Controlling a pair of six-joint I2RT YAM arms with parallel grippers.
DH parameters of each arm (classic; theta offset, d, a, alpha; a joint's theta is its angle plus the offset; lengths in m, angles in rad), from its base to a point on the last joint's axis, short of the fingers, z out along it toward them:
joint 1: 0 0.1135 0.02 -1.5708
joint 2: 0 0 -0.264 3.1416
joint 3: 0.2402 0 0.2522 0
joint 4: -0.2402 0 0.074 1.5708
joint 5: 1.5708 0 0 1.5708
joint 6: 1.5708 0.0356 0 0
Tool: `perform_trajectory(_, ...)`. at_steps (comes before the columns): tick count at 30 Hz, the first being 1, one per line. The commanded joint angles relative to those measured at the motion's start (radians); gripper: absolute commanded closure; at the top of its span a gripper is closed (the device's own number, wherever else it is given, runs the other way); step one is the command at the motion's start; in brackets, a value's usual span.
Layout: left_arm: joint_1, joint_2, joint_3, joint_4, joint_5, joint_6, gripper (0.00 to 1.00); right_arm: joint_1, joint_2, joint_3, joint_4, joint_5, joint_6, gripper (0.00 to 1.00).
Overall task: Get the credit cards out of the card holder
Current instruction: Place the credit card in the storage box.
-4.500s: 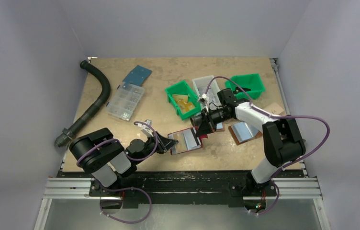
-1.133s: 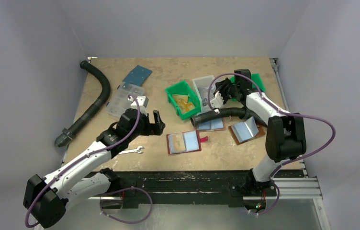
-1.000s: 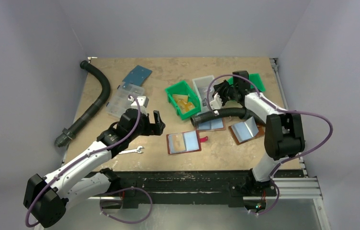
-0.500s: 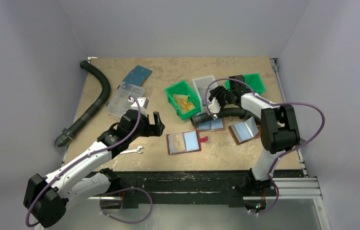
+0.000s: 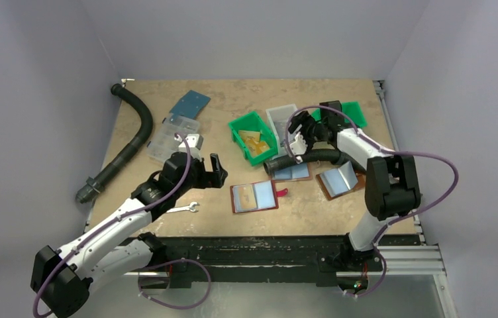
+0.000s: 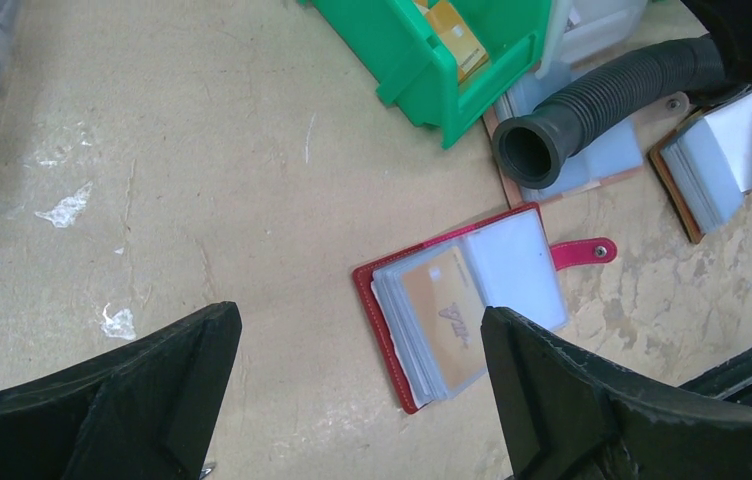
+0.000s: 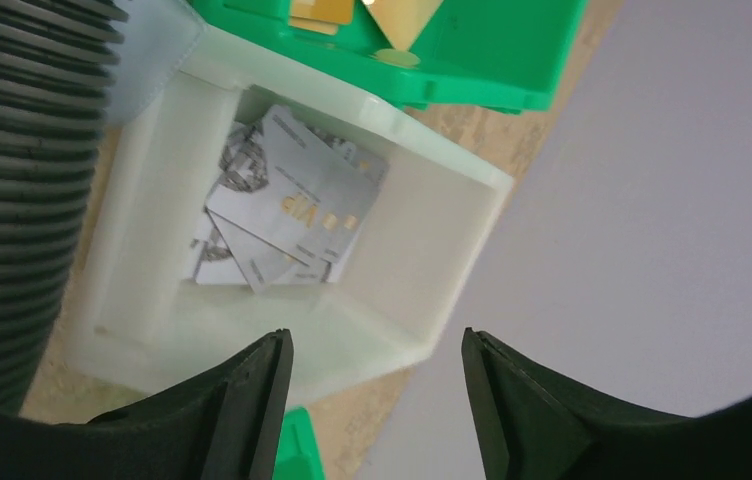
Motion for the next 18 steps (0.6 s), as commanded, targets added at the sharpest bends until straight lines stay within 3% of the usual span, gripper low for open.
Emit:
perform_trajectory(1,0.010,-0.038,0.006,0.018,0.023,-0.024,0.00,0.003,-0.139,0.074,-0.108,0.043,-0.280,0.29)
perform_trajectory(6,0.011,-0.041,0.007,0.067,0.078,-0.030,0.00,0.010,-0.223,0.226,-0.381,0.087,0.149,0.25)
perform_trajectory(8,0.013,-0.033,0.008,0.094,0.101,-0.029,0.00,0.015,-0.238,0.311,-0.474,0.096,0.415,0.23)
perform_trajectory(11,0.025,-0.017,0.010,0.126,0.137,-0.029,0.00,0.015,-0.240,0.468,-0.574,0.071,0.939,0.20)
perform_trajectory(13,0.037,-0.008,0.021,0.138,0.163,-0.027,0.00,-0.008,-0.241,0.539,-0.653,0.048,1.165,0.15)
perform_trajectory(15,0.051,-0.004,0.037,0.144,0.183,-0.025,0.00,-0.052,-0.275,0.540,-0.719,-0.032,1.306,0.11)
perform_trajectory(18,0.073,0.005,0.068,0.148,0.215,-0.017,0.00,-0.152,-0.400,0.411,-0.588,-0.155,1.548,0.08)
